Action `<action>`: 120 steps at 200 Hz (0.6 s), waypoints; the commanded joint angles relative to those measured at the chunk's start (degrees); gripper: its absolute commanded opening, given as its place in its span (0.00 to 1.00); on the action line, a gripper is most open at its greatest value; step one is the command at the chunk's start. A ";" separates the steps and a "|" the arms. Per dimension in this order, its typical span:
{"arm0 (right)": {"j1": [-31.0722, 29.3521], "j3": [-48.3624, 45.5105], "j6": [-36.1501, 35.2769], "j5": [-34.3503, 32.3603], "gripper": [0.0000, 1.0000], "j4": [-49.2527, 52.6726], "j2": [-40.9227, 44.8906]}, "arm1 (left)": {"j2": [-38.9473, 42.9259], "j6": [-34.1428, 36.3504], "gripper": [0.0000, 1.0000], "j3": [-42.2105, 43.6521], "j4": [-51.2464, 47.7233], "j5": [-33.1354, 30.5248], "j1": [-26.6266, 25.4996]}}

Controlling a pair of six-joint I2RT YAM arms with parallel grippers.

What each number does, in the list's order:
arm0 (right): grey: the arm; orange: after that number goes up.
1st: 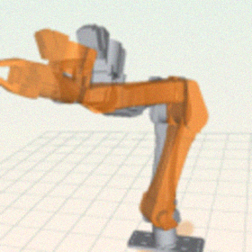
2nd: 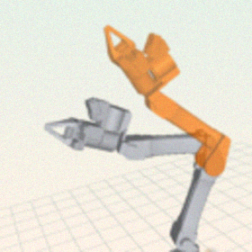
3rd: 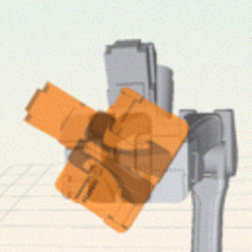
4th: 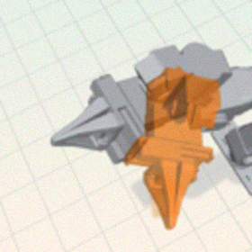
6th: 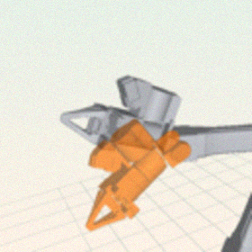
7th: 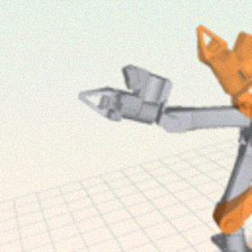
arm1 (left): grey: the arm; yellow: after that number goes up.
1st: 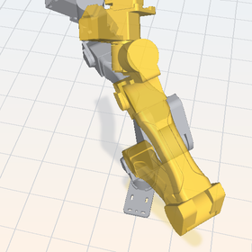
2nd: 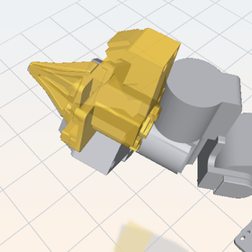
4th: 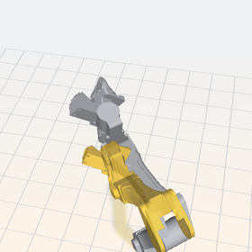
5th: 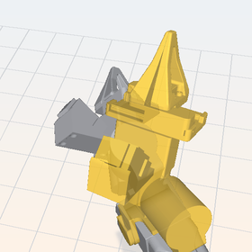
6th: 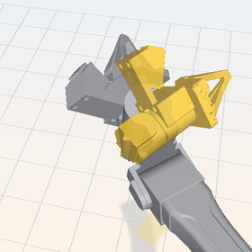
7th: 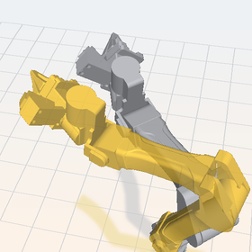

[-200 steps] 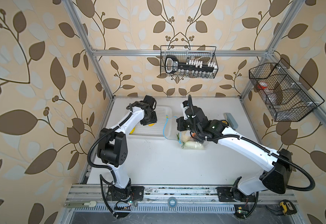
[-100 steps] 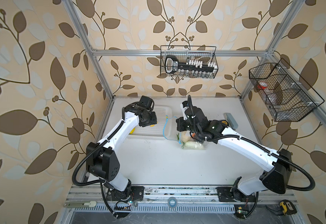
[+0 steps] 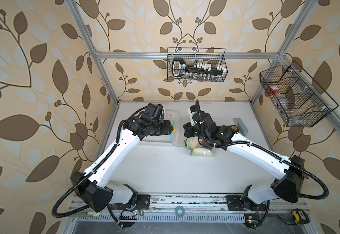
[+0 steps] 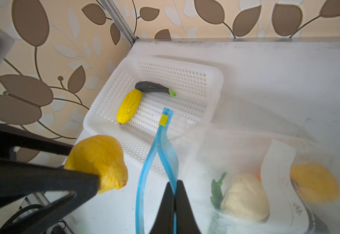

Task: Place the food in the zip-top bag and seal the zipper
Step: 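Lift the lemon with the left gripper and carry it to the bag mouth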

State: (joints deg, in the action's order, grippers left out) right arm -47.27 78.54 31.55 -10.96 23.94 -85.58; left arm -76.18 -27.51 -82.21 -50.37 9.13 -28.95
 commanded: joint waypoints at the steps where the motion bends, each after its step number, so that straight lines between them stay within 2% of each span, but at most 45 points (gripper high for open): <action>1: -0.63 1.44 0.45 -1.07 0.00 -0.13 -0.30 | 1.00 -0.27 0.46 1.43 1.24 3.25 -1.24; 52: -0.96 1.48 0.56 -1.26 0.00 -0.04 -0.20 | 0.27 -0.09 0.45 4.55 3.34 5.31 -4.33; 120: -1.25 1.61 0.84 -1.51 0.00 -0.21 -0.19 | -1.92 0.40 0.45 5.65 3.95 4.57 -6.94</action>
State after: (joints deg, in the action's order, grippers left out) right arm -47.94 78.54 31.92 -11.38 23.97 -85.58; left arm -77.03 -27.53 -77.47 -47.75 13.41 -35.00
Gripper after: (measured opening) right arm 0.047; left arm 0.458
